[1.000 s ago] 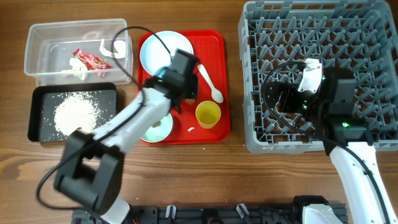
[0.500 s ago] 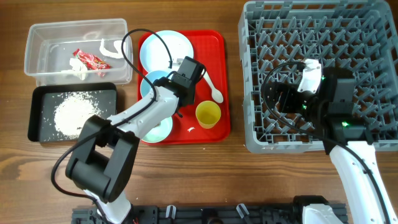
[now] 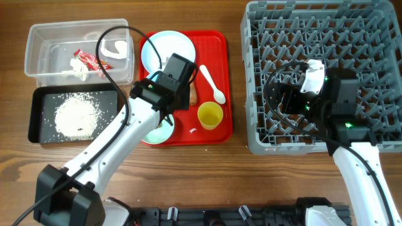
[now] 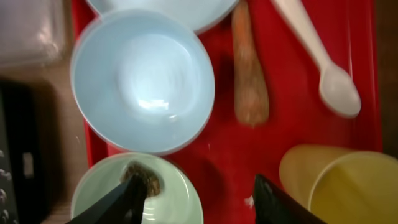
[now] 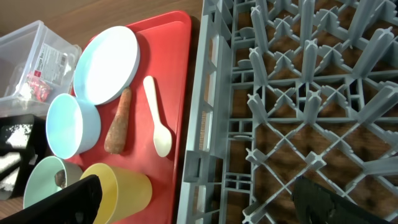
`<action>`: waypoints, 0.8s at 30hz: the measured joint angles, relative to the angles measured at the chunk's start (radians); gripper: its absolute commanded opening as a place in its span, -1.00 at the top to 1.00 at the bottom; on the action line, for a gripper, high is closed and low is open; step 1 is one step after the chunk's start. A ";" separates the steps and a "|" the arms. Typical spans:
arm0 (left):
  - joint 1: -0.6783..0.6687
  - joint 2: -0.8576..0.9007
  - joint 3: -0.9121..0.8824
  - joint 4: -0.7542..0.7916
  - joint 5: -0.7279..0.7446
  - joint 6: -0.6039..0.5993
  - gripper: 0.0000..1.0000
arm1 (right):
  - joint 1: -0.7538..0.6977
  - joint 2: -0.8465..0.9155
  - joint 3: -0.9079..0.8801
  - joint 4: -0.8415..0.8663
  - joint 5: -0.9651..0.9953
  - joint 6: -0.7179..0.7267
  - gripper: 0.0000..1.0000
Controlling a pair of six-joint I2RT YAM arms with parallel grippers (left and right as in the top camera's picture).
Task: Sort waste into correct bins and load items into the dishwasher rack
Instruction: 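Grasp the light-green bowl with food scraps using the left gripper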
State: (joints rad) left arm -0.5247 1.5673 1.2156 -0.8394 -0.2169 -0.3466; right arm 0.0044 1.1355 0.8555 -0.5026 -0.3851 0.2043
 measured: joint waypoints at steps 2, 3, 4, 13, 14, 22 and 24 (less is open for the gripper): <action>0.000 0.013 -0.010 -0.040 0.035 -0.024 -0.11 | 0.000 0.000 0.000 0.000 0.000 0.000 -0.99; 0.000 0.019 -0.023 -0.048 0.054 -0.035 -0.11 | 0.000 0.000 0.000 0.000 0.000 0.000 -0.99; 0.000 0.023 -0.037 -0.050 0.068 -0.042 -0.11 | 0.000 0.000 0.000 0.000 0.000 0.000 -0.99; 0.000 0.060 -0.238 0.074 0.168 -0.072 0.13 | 0.000 0.000 0.000 0.000 0.000 0.000 -0.99; 0.000 0.062 -0.249 0.082 0.174 -0.075 0.22 | 0.000 0.000 0.000 0.000 0.000 0.000 -0.99; 0.000 0.063 -0.288 0.145 0.183 -0.077 0.92 | 0.000 0.000 0.000 0.000 0.000 0.000 -0.99; 0.001 0.063 -0.287 0.145 0.182 -0.078 0.92 | 0.000 0.000 0.000 0.000 0.000 0.000 -0.99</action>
State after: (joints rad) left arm -0.5236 1.6302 0.9287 -0.6941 -0.0349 -0.4244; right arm 0.0044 1.1355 0.8555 -0.5022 -0.3851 0.2043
